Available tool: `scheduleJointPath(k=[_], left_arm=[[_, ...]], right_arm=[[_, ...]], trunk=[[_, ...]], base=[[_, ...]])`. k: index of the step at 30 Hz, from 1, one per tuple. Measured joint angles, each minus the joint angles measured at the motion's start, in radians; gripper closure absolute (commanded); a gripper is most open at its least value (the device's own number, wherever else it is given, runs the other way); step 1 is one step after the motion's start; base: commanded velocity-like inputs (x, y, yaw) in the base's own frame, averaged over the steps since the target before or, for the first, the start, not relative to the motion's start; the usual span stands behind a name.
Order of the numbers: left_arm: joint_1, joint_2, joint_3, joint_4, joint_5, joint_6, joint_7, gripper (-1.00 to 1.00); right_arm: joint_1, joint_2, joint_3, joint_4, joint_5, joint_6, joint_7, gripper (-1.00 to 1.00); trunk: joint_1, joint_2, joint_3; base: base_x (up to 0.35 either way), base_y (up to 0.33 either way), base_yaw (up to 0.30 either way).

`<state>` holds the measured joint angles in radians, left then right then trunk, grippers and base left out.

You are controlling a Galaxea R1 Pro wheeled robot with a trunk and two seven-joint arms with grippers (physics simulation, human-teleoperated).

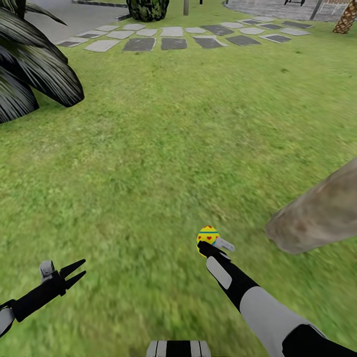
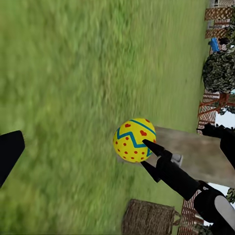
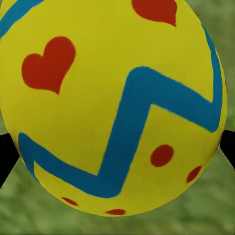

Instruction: Take the three Easter eggs out of the wicker basket on the lawn in the garden, then place them on the lawn next to a single tree (choose any tree) so that all three eggs are next to the same tree and none are left in the basket.

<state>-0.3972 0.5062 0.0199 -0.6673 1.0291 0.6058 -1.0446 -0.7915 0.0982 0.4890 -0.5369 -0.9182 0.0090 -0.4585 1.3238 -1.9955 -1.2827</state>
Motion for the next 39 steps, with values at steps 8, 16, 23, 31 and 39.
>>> scheduleJointPath(k=[8, 16, 23, 31, 39], left_arm=[[0.0, 0.0, 0.0, 0.0, 0.0, 0.0, 0.0, -1.0], [0.0, 0.0, 0.0, 0.0, 0.0, 0.0, 0.0, -1.0], [0.0, 0.0, 0.0, 0.0, 0.0, 0.0, -0.001, -1.0], [0.0, -0.001, 0.0, 0.0, 0.001, 0.0, -0.002, -1.0], [0.0, -0.001, 0.0, 0.0, 0.001, 0.0, -0.002, -1.0]], right_arm=[[0.0, 0.0, -0.002, 0.0, 0.0, 0.0, 0.0, 1.0], [0.0, 0.002, -0.064, 0.0, 0.0, 0.0, 0.001, 1.0], [0.0, 0.002, -0.064, 0.0, -0.001, 0.002, 0.002, 1.0], [0.0, 0.002, -0.064, -0.001, 0.0, 0.002, 0.002, 1.0], [0.0, 0.001, -0.064, -0.002, 0.0, 0.001, 0.002, 1.0]], trunk=[[0.031, -0.056, -0.038], [0.061, -0.112, -0.076], [0.088, -0.161, -0.109], [0.119, -0.217, -0.147], [0.149, -0.273, -0.181]], base=[[0.0, 0.0, 0.0], [0.0, 0.0, 0.0], [0.0, 0.0, 0.0], [0.0, 0.0, 0.0], [0.0, 0.0, 0.0]])
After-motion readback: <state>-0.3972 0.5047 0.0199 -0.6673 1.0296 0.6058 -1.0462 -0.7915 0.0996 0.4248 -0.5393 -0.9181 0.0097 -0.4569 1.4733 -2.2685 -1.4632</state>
